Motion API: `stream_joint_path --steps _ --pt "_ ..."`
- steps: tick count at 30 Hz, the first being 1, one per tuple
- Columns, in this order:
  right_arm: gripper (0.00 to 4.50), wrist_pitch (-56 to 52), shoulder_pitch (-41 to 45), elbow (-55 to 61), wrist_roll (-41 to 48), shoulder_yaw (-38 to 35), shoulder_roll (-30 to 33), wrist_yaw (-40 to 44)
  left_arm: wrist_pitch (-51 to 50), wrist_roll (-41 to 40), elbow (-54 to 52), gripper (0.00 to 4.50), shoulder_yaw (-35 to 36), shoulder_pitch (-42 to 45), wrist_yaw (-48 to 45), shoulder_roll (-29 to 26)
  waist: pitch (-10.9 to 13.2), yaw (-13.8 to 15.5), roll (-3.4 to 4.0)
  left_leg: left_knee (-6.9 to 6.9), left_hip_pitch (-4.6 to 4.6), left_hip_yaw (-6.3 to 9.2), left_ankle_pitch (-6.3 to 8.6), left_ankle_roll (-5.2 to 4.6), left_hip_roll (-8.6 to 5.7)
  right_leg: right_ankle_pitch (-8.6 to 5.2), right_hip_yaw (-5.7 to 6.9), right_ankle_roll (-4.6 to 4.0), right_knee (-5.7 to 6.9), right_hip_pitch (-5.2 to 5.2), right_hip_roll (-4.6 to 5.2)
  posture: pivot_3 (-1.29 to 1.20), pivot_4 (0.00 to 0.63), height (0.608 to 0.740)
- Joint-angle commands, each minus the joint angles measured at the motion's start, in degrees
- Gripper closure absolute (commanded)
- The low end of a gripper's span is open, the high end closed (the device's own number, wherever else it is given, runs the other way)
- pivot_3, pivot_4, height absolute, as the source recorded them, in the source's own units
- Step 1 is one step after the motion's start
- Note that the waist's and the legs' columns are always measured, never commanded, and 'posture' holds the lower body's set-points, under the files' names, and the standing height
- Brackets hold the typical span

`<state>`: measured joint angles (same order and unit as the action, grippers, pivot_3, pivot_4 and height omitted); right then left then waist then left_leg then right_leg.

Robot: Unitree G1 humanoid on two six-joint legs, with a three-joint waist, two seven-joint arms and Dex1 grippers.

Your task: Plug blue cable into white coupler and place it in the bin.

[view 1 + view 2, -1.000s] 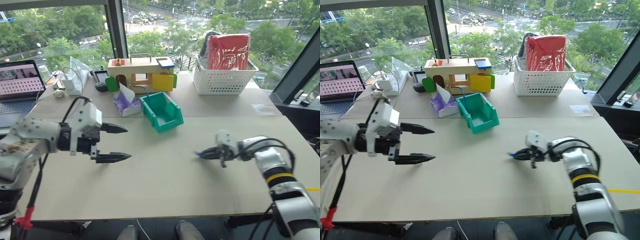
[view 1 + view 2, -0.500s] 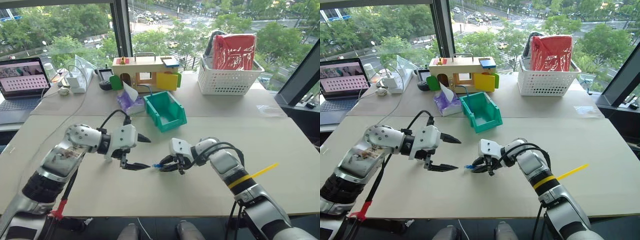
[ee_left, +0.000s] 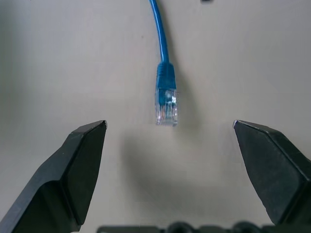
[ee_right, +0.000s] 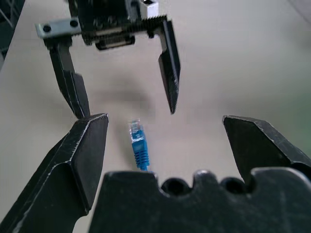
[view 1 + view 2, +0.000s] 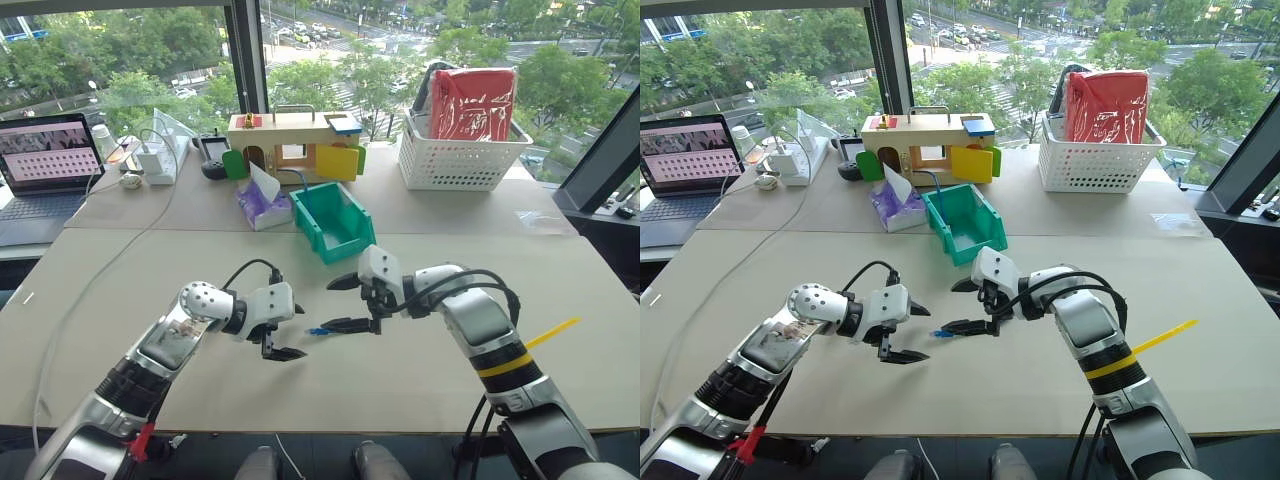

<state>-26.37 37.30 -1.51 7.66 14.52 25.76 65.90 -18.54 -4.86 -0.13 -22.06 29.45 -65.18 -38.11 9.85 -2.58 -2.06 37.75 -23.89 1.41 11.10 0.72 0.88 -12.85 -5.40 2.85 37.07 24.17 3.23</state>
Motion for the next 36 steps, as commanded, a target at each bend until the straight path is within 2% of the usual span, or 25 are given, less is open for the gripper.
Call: stream_joint_path --steps 1,6,9,10,13,14,19,24,27,30,32,34,36 --pt "0.14 -1.64 0.73 3.60 1.40 -2.20 0.75 -2.55 1.56 2.44 0.17 0.00 -1.60 0.41 -1.25 -0.49 0.00 0.01 0.00 0.00 0.00 0.00 0.00 0.00 -0.02 0.01 0.00 -0.01 0.00 0.00 0.01 0.00 0.150 0.729" --pt "0.14 -3.11 0.59 5.10 2.13 -1.97 0.21 -5.43 -0.07 2.20 0.76 0.00 -1.33 0.88 -1.31 1.00 0.00 0.01 0.00 0.00 0.00 -0.01 0.00 0.00 -0.01 -0.04 0.00 0.07 0.00 0.00 0.01 0.00 0.150 0.729" --pt "0.05 -3.47 0.46 5.58 2.44 -1.81 0.30 -6.43 -2.07 1.42 0.31 0.72 -1.51 0.67 -2.01 1.84 0.00 0.07 0.00 0.00 0.00 -0.01 0.00 0.00 -0.02 -0.08 -0.01 0.14 -0.01 -0.02 0.02 0.00 0.150 0.729" --pt "0.05 -3.54 0.47 5.65 2.59 -1.75 0.39 -6.64 -2.49 1.35 0.23 1.24 -1.52 0.60 -2.27 1.99 0.00 0.16 0.00 0.00 0.00 0.00 0.00 0.00 -0.03 -0.08 0.00 0.14 -0.01 -0.03 0.03 0.00 0.150 0.729" --pt "0.05 -3.62 0.61 5.67 2.88 -1.60 0.76 -7.15 -3.31 0.77 0.70 2.29 -1.27 0.34 -2.49 2.97 0.00 0.24 0.00 0.01 0.00 0.00 0.00 0.00 -0.05 -0.12 0.01 0.20 -0.02 -0.05 0.05 0.00 0.150 0.729" --pt "0.05 -3.64 0.69 5.66 2.90 -1.56 0.88 -7.27 -3.79 0.33 0.94 2.77 -1.07 0.21 -2.52 3.43 0.00 0.23 0.00 0.02 0.00 0.00 0.00 0.00 -0.05 -0.12 0.00 0.20 -0.02 -0.05 0.06 0.00 0.150 0.729" --pt "0.05 -3.74 0.91 6.03 3.02 -1.41 1.57 -7.64 -2.70 1.43 3.95 4.44 -1.04 -0.15 -1.60 4.63 0.00 0.20 0.00 0.02 0.01 0.00 0.00 0.00 -0.04 -0.11 0.01 0.19 -0.02 -0.04 0.05 0.00 0.150 0.729" --pt "0.05 -11.83 -1.71 12.76 6.87 -5.26 3.66 -9.67 -2.59 -0.08 6.02 4.49 2.07 0.31 1.87 7.86 0.00 0.55 0.00 0.03 0.01 0.01 0.00 0.00 -0.05 -0.11 0.01 0.19 -0.02 -0.08 0.07 0.00 0.150 0.729" --pt "0.05 -26.63 -5.38 20.88 17.22 -15.68 2.86 -13.89 -2.72 -2.22 4.28 4.49 4.89 -0.34 5.02 11.07 -0.01 0.70 -0.01 0.04 -0.02 0.03 0.00 0.00 -0.06 -0.10 0.02 0.18 -0.03 -0.08 0.10 0.00 0.150 0.729" --pt "0.05 -36.70 -9.68 27.46 24.88 -25.25 1.78 -18.67 -5.97 -4.79 1.42 4.49 8.97 -0.66 12.40 16.88 -0.01 0.95 -0.02 0.06 -0.22 0.11 0.00 0.00 -0.06 0.04 0.06 -0.03 -0.04 0.05 0.10 0.00 0.150 0.729" --pt "0.05 -49.56 -10.49 30.27 30.88 -36.05 -3.24 -24.26 -12.33 -9.13 -3.68 4.49 11.61 -1.27 16.61 21.80 0.00 1.12 -0.03 0.10 -0.31 0.16 0.00 0.00 -0.07 0.05 0.12 -0.03 -0.05 0.09 0.11 0.00 0.150 0.729" --pt "0.05 -58.14 -12.47 33.09 35.35 -43.29 -7.30 -27.29 -13.78 -9.17 -7.71 4.49 10.26 -2.60 17.17 22.56 -0.01 0.99 -0.02 0.10 -0.31 0.18 0.00 0.00 -0.05 0.06 0.13 -0.03 -0.04 0.08 0.10 0.00 0.150 0.729" --pt "0.05 -60.64 -15.52 35.66 38.40 -47.52 -11.41 -29.23 -10.50 -6.91 -9.31 4.49 7.75 -3.51 16.74 21.66 -0.02 0.73 0.00 0.08 -0.28 0.18 0.01 -0.01 -0.05 0.06 0.12 -0.03 -0.04 0.06 0.08 0.00 0.150 0.729"
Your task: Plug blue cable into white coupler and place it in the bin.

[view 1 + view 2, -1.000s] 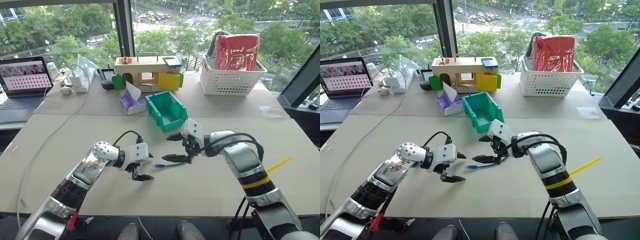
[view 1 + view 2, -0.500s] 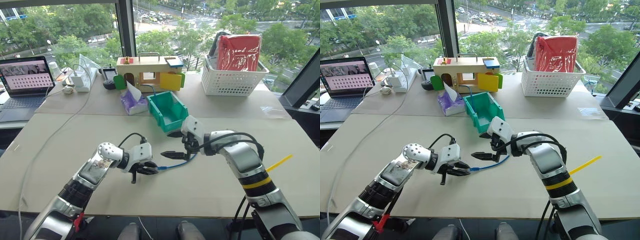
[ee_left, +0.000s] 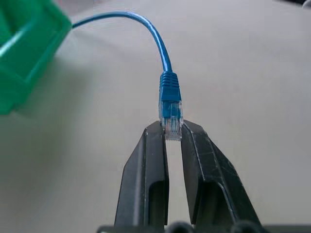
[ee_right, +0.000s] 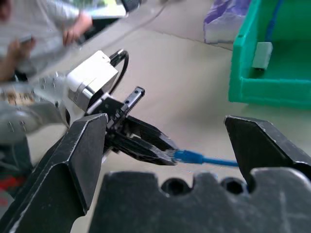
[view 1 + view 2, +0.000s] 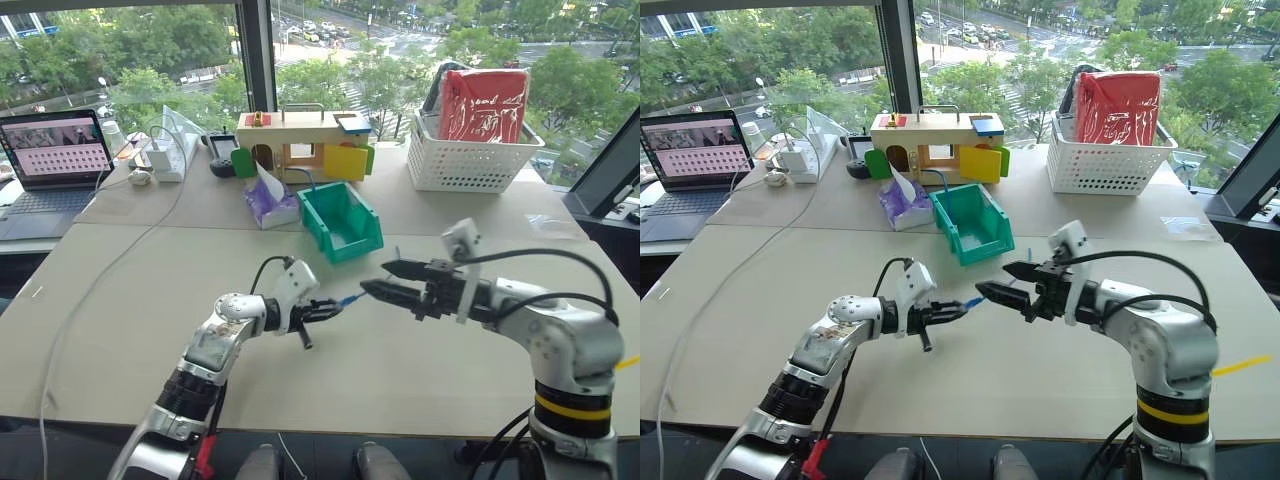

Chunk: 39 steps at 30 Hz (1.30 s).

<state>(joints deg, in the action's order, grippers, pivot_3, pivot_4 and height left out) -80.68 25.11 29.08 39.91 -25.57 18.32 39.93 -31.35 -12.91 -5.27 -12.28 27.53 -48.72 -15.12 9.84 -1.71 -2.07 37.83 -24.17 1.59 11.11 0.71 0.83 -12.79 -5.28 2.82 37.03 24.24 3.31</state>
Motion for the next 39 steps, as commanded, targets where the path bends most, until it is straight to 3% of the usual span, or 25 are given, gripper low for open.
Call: stream_joint_path --steps 1,7,15,25,39 --pt "0.05 -7.93 -4.44 5.79 6.61 -9.75 -6.65 -4.98 4.38 1.95 -4.56 4.49 -3.03 -1.83 -0.08 -1.67 -0.01 -0.42 0.02 -0.04 0.04 0.00 0.01 -0.01 0.00 0.00 0.00 0.00 -0.01 -0.03 -0.01 0.00 0.150 0.729" --pt "0.05 -10.76 -8.30 11.01 5.62 -18.63 -26.71 -18.97 2.52 -1.25 -7.99 4.49 -4.47 -2.39 -0.83 -0.66 -0.07 -1.01 0.13 -0.05 0.06 -0.06 0.00 0.00 0.02 -0.22 -0.06 0.35 0.01 0.02 -0.04 0.00 0.150 0.729" --pt "0.05 -6.91 -7.57 11.03 10.38 -21.69 -35.84 -29.90 1.74 -1.82 -8.29 4.49 -5.18 -1.86 0.01 -0.90 -0.12 -0.93 0.27 -0.02 0.03 -0.08 0.00 0.00 0.00 -0.24 -0.06 0.38 -0.07 0.01 -0.02 0.00 0.150 0.729" --pt "0.05 -2.46 -12.59 9.32 23.83 -17.18 -34.11 -39.90 -0.46 -2.49 -8.45 4.49 -5.51 -1.51 0.57 -0.46 -0.12 -1.07 0.27 -0.05 0.01 -0.07 0.00 0.00 0.02 -0.26 -0.06 0.39 -0.15 0.00 -0.03 0.00 0.150 0.729" --pt "0.05 9.56 -20.57 4.89 44.40 -3.16 -23.16 -52.39 -1.17 -3.24 -7.98 4.49 -5.95 -1.10 1.77 0.14 -0.11 -1.19 0.27 -0.12 -0.10 -0.09 0.01 -0.03 0.03 -0.27 -0.07 0.40 -0.37 0.02 -0.02 0.00 0.150 0.729"
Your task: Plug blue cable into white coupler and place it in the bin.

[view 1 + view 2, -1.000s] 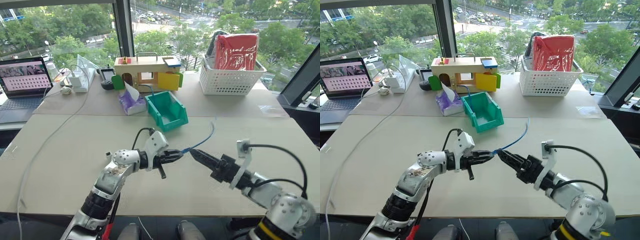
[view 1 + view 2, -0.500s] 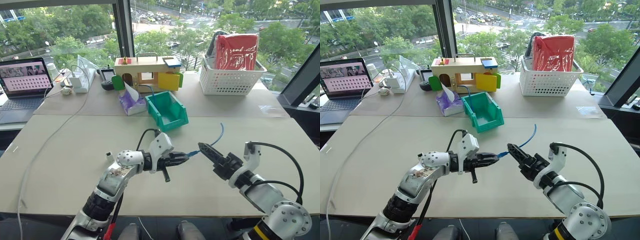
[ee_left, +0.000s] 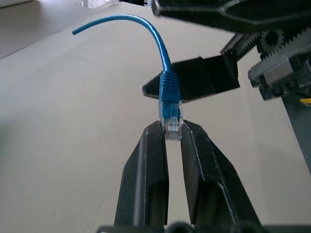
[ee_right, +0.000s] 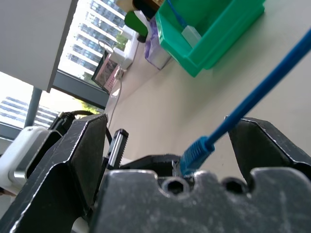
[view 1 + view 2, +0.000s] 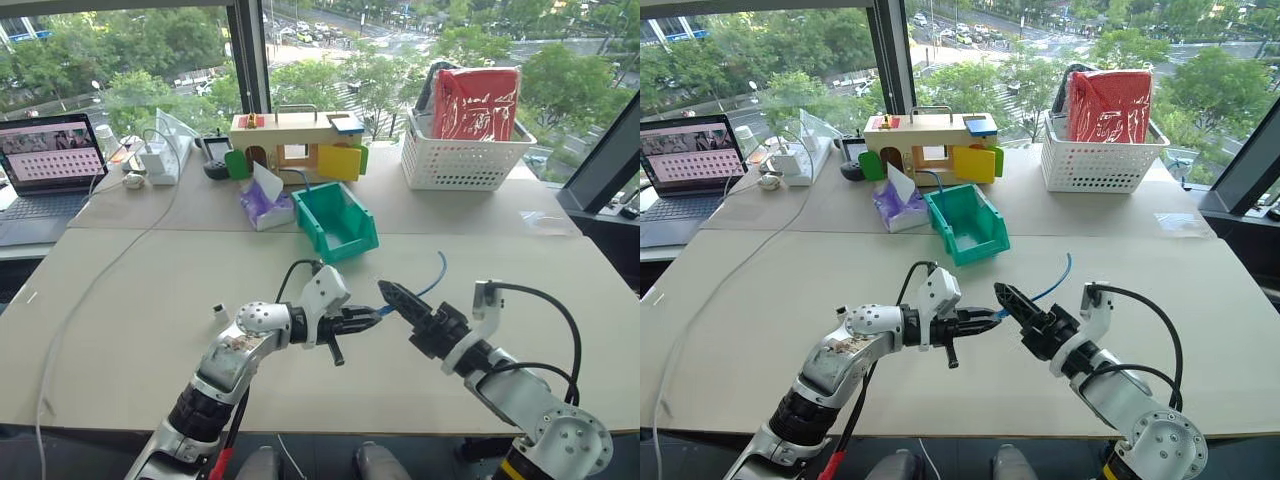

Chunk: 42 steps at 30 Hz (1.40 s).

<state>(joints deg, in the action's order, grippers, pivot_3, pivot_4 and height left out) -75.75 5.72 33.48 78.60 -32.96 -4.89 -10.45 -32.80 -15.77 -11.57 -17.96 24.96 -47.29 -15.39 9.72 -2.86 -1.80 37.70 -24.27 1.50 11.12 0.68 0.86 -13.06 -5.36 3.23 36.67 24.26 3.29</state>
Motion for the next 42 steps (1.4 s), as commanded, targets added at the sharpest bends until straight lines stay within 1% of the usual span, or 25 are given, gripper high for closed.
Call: stream_joint_path --steps 1,8,16,23,25,26,27,29,31,34,35,36,37,38,41,42 --pt "0.05 5.89 -1.73 0.32 6.90 5.32 1.09 -2.74 0.25 -0.45 -1.67 4.49 -0.29 1.50 0.40 0.38 0.00 -0.12 0.00 0.00 0.01 0.00 0.00 0.00 0.00 0.00 -0.01 0.00 0.00 0.00 0.00 0.00 0.150 0.729" --pt "0.05 14.55 -4.47 0.11 12.06 11.46 7.16 -5.96 -0.16 -0.82 -1.89 4.49 -0.17 1.28 1.20 0.20 0.00 -0.41 0.00 0.00 0.02 0.01 0.00 0.00 0.02 -0.01 0.00 0.01 -0.03 -0.02 -0.02 0.00 0.150 0.729" --pt "0.05 22.93 -6.34 0.96 12.81 15.53 12.39 -6.64 -0.32 -1.14 -2.08 4.49 -0.13 1.12 1.55 0.04 0.00 -0.35 -0.01 0.00 -0.01 0.00 0.00 0.00 0.02 -0.02 0.00 0.02 -0.10 -0.02 -0.02 0.00 0.150 0.729" --pt "0.05 27.49 -7.51 1.35 13.68 18.73 15.92 -6.45 -0.24 -1.27 -1.91 4.49 -0.21 1.14 1.42 0.04 0.00 -0.20 -0.01 0.00 -0.02 -0.01 0.00 0.00 0.02 -0.02 -0.02 0.02 -0.14 -0.02 -0.01 0.00 0.150 0.729" --pt "0.54 28.58 -7.75 1.44 13.87 19.47 16.72 -6.39 -0.27 -1.32 -1.89 4.49 -0.22 1.11 1.42 0.08 0.01 -0.10 -0.01 0.00 -0.02 -0.01 0.00 0.00 0.02 -0.01 -0.02 0.02 -0.15 -0.02 -0.01 0.00 0.150 0.729" --pt "0.71 29.08 -7.85 1.50 13.96 19.84 17.07 -6.37 -0.30 -1.35 -1.93 4.49 -0.23 1.08 1.43 0.09 0.01 -0.02 -0.01 0.00 -0.02 -0.01 0.00 0.00 0.02 -0.02 -0.02 0.02 -0.15 -0.02 -0.01 0.00 0.150 0.729" --pt "1.02 29.55 -7.87 1.54 14.03 20.19 17.40 -6.32 -0.30 -1.37 -1.93 4.49 -0.24 1.07 1.43 0.12 0.01 0.05 -0.01 0.00 -0.03 -0.01 0.00 0.00 0.02 -0.01 -0.02 0.02 -0.15 -0.02 -0.01 0.00 0.150 0.729" --pt "1.78 30.50 -7.88 1.57 14.09 20.77 18.03 -6.19 -0.30 -1.38 -1.86 4.49 -0.26 1.10 1.44 0.15 0.01 0.15 -0.01 0.00 -0.03 -0.01 0.00 0.00 0.02 -0.01 -0.02 0.02 -0.19 -0.03 -0.01 0.00 0.150 0.729" --pt "2.41 31.47 -8.01 1.74 14.11 21.27 18.59 -5.99 -0.39 -1.45 -1.94 4.49 -0.21 1.01 1.50 0.14 0.01 0.22 -0.01 0.00 -0.03 -0.01 0.00 0.00 0.02 -0.01 -0.02 0.02 -0.21 -0.03 -0.01 0.00 0.150 0.729" --pt "3.47 32.69 -8.29 1.98 14.09 21.93 19.28 -5.81 -0.47 -1.55 -1.97 4.49 -0.16 0.92 1.59 0.11 0.01 0.30 -0.01 0.00 -0.06 -0.01 0.00 0.00 0.02 0.00 -0.02 0.03 -0.31 -0.06 -0.01 0.00 0.150 0.729" --pt "3.71 32.97 -8.33 1.98 14.13 22.12 19.52 -5.75 -0.47 -1.59 -1.93 4.49 -0.18 0.97 1.61 0.07 0.01 0.30 -0.01 0.00 -0.08 -0.01 0.00 0.00 0.02 0.01 -0.02 0.04 -0.37 -0.07 -0.01 0.00 0.150 0.729" --pt "4.18 33.28 -8.44 2.08 14.20 22.28 19.75 -5.62 -0.53 -1.67 -2.01 4.49 -0.25 0.96 1.62 -0.01 0.01 0.28 -0.01 0.00 -0.09 -0.01 0.00 0.00 0.02 0.02 -0.02 0.05 -0.40 -0.07 -0.01 0.00 0.150 0.729" --pt "4.40 33.59 -8.41 2.15 14.22 22.41 19.98 -5.47 -0.70 -1.82 -2.01 4.49 -0.28 0.99 1.62 -0.06 0.01 0.27 -0.01 0.00 -0.09 -0.01 0.00 -0.01 0.02 0.02 -0.03 0.06 -0.42 -0.08 -0.01 0.00 0.150 0.729" --pt "4.49 33.91 -8.34 2.19 14.19 22.51 20.16 -5.35 -0.93 -1.99 -1.95 4.49 -0.25 1.01 1.68 -0.03 0.01 0.29 -0.01 -0.01 -0.10 -0.01 0.01 -0.02 0.02 0.03 -0.03 0.06 -0.43 -0.08 -0.01 0.00 0.150 0.729" --pt "4.49 35.00 -8.44 2.46 14.03 22.80 20.36 -5.29 -1.49 -2.56 -2.12 4.49 0.16 0.73 1.90 -0.04 0.01 0.32 -0.01 -0.01 -0.11 -0.01 0.02 -0.03 0.02 0.03 -0.03 0.06 -0.44 -0.08 -0.01 0.00 0.150 0.729" --pt "4.50 35.38 -8.44 2.47 13.95 22.85 20.37 -5.30 -1.89 -3.05 -2.29 3.49 0.27 0.66 1.50 -0.24 0.01 0.32 -0.01 0.00 -0.11 -0.01 0.02 -0.03 0.02 0.03 -0.02 0.07 -0.44 -0.08 -0.01 0.00 0.150 0.729"
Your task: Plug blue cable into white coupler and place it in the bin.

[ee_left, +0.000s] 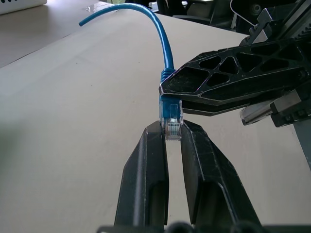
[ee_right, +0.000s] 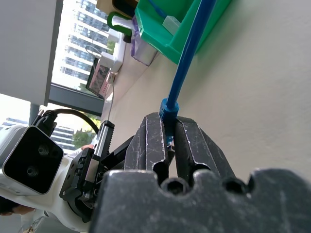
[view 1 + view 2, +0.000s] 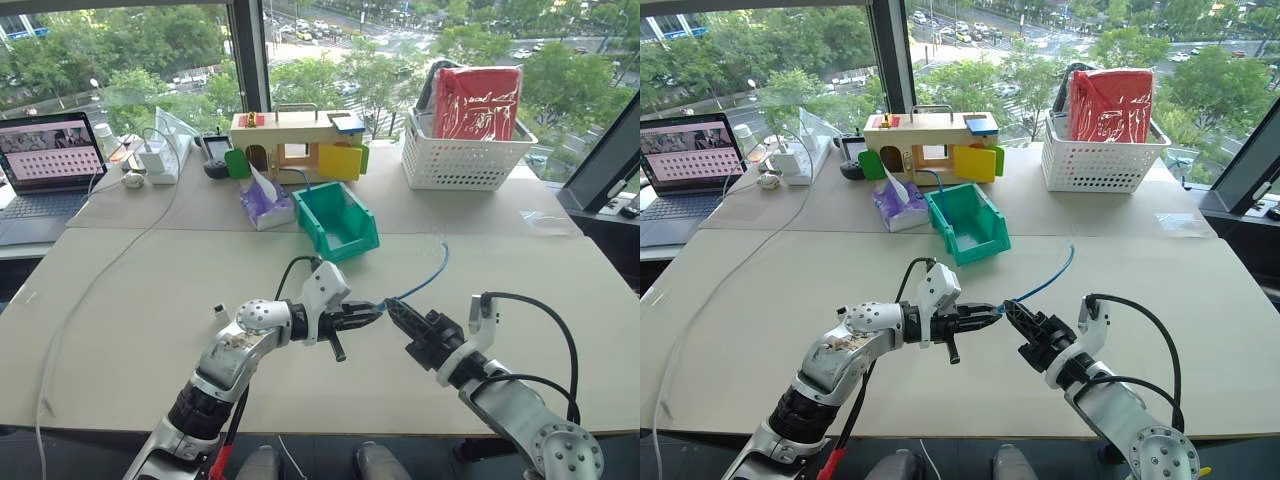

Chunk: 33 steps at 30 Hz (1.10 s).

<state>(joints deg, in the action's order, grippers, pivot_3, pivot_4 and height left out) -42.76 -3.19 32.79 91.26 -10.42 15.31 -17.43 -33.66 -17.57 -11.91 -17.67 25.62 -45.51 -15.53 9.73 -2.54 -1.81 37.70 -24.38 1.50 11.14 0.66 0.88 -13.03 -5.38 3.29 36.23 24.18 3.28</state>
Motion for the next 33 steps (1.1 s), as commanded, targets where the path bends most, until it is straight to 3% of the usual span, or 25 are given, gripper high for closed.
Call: stream_joint_path --steps 1,10,14,18,25,29,33 --pt "4.50 2.76 0.50 3.11 1.22 0.37 0.18 1.67 -1.56 -2.13 -2.30 3.29 0.25 -0.13 -0.85 -0.31 0.00 -0.02 0.00 0.00 0.00 0.00 0.00 0.00 0.00 0.00 0.00 0.00 0.00 0.00 0.00 0.00 0.150 0.729" --pt "4.50 5.78 1.16 2.60 0.00 0.79 0.32 2.09 0.27 -6.54 -3.83 0.08 6.90 1.75 -3.09 -3.52 0.00 -0.04 0.00 0.00 0.01 0.00 0.00 0.00 0.02 0.00 0.00 -0.01 0.00 0.01 -0.01 0.00 0.150 0.729" --pt "4.50 6.21 1.60 1.80 0.25 1.34 0.29 2.15 -2.34 -13.28 -2.56 0.03 19.60 6.71 1.20 -4.48 0.01 0.02 -0.02 0.00 -0.01 0.00 0.00 0.00 0.02 0.01 0.01 0.00 -0.01 0.02 0.00 0.00 0.150 0.729" --pt "4.50 5.63 2.73 0.10 1.27 2.40 0.40 2.57 -4.69 -18.55 -1.40 0.03 32.87 9.99 3.62 -11.82 0.01 -0.53 -0.01 -0.02 0.01 -0.01 0.01 -0.01 0.07 0.02 0.01 0.00 0.00 0.04 -0.05 0.00 0.150 0.729" --pt "4.50 4.28 5.90 -4.26 3.28 4.26 0.62 3.76 -3.73 -18.49 -5.03 0.03 43.70 -5.69 -0.42 -25.41 0.02 -0.97 -0.03 -0.40 0.13 -0.06 0.02 -0.04 0.06 0.08 -0.04 -0.16 -0.11 0.08 -0.01 0.00 0.150 0.729" --pt "4.50 3.61 7.15 -5.76 3.95 5.01 0.83 4.23 -3.77 -21.25 -8.32 0.03 47.79 -11.78 2.72 -24.12 0.06 -0.09 -0.17 -0.43 0.11 -0.03 0.02 -0.03 0.07 0.22 0.03 -0.41 -0.14 0.08 0.05 0.00 0.150 0.729" --pt "4.50 2.32 8.54 -7.79 4.84 6.08 0.80 4.82 -1.61 -23.41 -18.81 0.03 51.36 -27.00 7.78 -14.56 0.01 -0.15 -0.16 -0.44 0.18 -0.13 0.01 -0.02 0.09 0.23 -0.06 -0.40 -0.23 -0.01 0.19 0.00 0.150 0.729"
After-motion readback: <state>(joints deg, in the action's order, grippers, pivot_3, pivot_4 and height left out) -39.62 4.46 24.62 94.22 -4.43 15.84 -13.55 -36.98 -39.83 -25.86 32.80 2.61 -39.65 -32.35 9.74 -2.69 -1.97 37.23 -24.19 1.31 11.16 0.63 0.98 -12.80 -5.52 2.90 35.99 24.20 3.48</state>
